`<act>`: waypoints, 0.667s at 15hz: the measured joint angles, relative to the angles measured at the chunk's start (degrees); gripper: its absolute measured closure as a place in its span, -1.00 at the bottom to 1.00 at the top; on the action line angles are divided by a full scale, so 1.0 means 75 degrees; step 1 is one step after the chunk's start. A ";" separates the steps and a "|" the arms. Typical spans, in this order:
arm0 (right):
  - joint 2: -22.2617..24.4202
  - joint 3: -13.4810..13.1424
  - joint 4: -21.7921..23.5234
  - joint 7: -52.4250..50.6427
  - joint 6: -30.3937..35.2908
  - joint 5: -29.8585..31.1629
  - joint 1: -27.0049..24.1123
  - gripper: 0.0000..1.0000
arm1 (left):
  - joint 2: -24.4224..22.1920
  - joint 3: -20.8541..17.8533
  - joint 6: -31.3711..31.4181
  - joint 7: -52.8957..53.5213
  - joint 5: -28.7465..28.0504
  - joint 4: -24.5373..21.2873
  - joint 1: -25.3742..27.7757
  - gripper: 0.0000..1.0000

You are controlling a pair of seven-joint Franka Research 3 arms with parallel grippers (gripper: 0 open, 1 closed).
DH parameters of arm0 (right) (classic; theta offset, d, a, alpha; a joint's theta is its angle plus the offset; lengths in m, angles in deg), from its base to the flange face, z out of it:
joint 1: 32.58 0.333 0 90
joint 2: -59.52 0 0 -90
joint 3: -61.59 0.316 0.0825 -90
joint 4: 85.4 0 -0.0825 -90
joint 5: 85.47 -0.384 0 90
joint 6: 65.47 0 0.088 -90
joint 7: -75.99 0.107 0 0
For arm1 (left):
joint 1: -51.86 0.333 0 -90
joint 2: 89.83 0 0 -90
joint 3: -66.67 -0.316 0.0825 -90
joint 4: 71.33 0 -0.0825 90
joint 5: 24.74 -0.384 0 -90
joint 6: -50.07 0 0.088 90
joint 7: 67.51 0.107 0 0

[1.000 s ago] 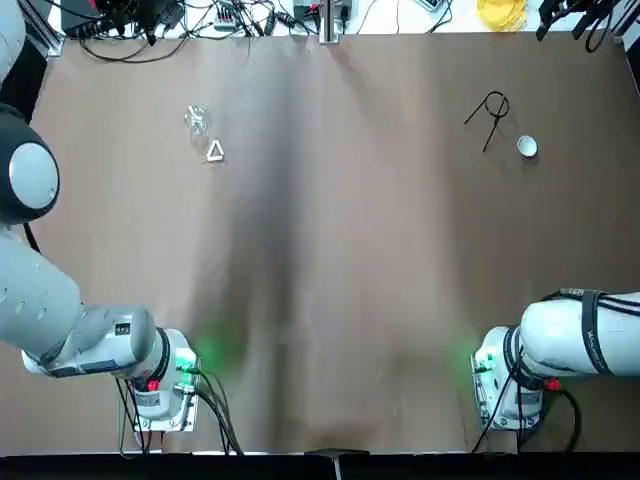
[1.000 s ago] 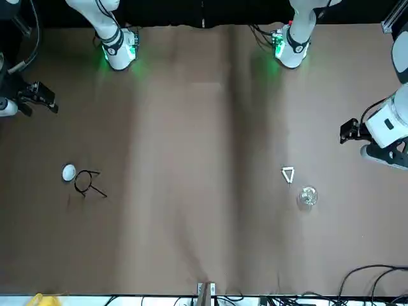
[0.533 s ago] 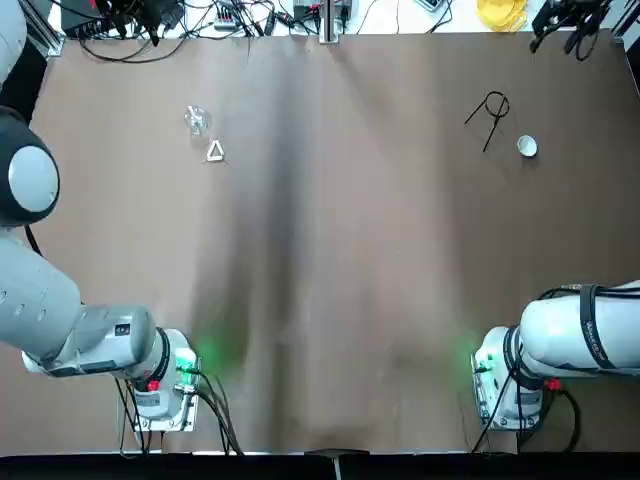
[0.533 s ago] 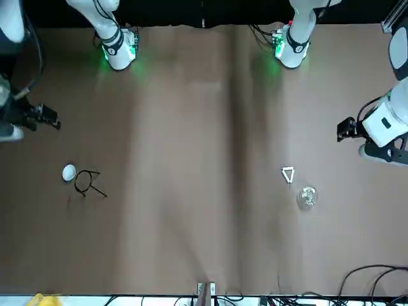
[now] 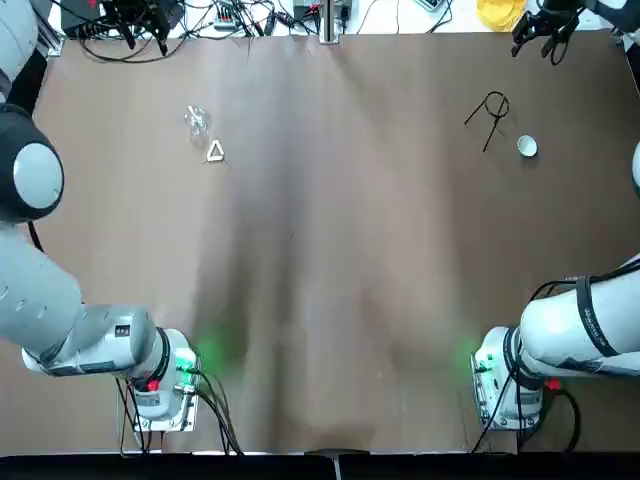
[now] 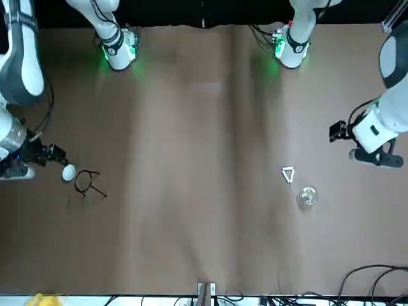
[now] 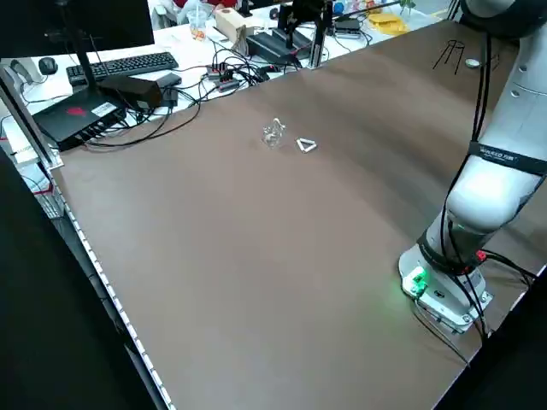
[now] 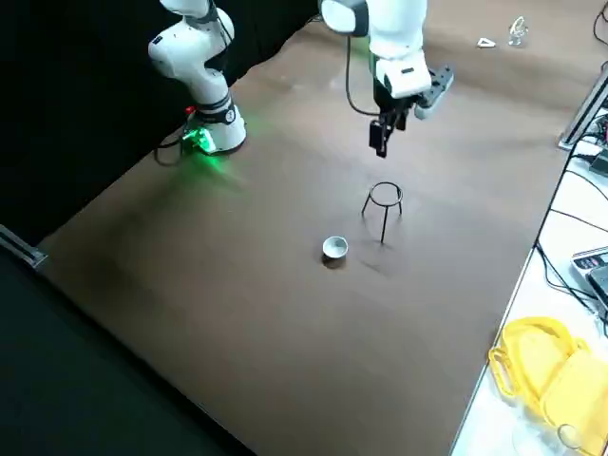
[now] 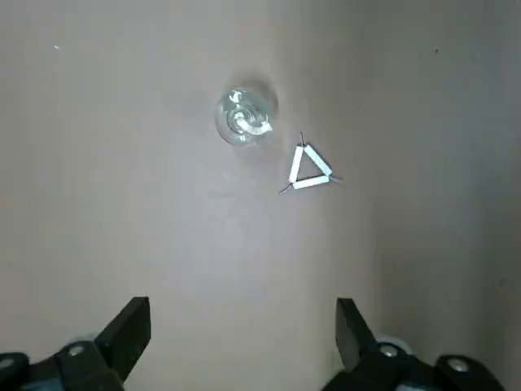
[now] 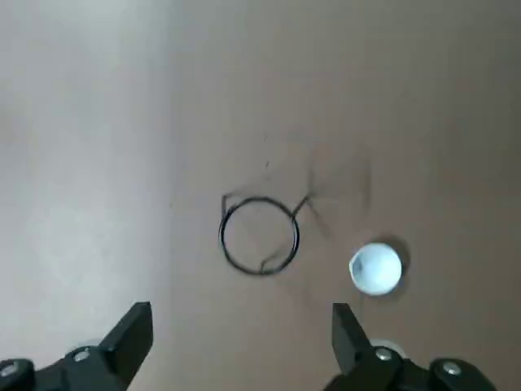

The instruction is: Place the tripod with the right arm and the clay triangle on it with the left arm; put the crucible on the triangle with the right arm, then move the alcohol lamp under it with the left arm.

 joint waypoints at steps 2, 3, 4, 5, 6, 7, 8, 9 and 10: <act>-0.0276 -0.0002 -0.0002 -0.0003 -0.0429 0.0006 -0.0004 -0.93 | 0.0230 0.0005 0.0001 -0.0031 0.0021 -0.0004 -0.0095 -1.00; -0.0412 -0.0003 -0.0003 -0.0003 -0.0616 0.0031 -0.0005 -0.93 | 0.0327 0.0007 0.0001 -0.0108 0.0030 -0.0003 -0.0179 -1.00; -0.0552 -0.0006 -0.0003 -0.0003 -0.0803 0.0077 -0.0007 -0.93 | 0.0407 0.0009 0.0001 -0.0250 0.0031 -0.0004 -0.0281 -1.00; -0.0695 -0.0012 -0.0004 -0.0003 -0.0979 0.0130 -0.0022 -0.91 | 0.0465 0.0013 0.0002 -0.0381 0.0031 -0.0003 -0.0375 -1.00; -0.0824 -0.0020 -0.0005 -0.0003 -0.1123 0.0175 -0.0057 -0.90 | 0.0504 0.0016 0.0002 -0.0456 0.0032 -0.0003 -0.0472 -1.00; -0.0944 -0.0023 -0.0007 -0.0003 -0.1265 0.0220 -0.0104 -0.90 | 0.0533 0.0017 0.0002 -0.0520 0.0032 -0.0003 -0.0558 -1.00; -0.1155 -0.0024 -0.0018 -0.0005 -0.1464 0.0260 -0.0185 -0.90 | 0.0590 0.0020 0.0001 -0.0618 0.0032 -0.0004 -0.0689 -1.00; -0.1244 -0.0026 -0.0022 -0.0005 -0.1498 0.0278 -0.0213 -0.90 | 0.0637 0.0020 0.0001 -0.0654 0.0032 -0.0006 -0.0721 -1.00; -0.1321 -0.0027 -0.0027 -0.0005 -0.1525 0.0315 -0.0232 -0.90 | 0.0697 0.0020 0.0001 -0.0660 0.0032 -0.0007 -0.0734 -1.00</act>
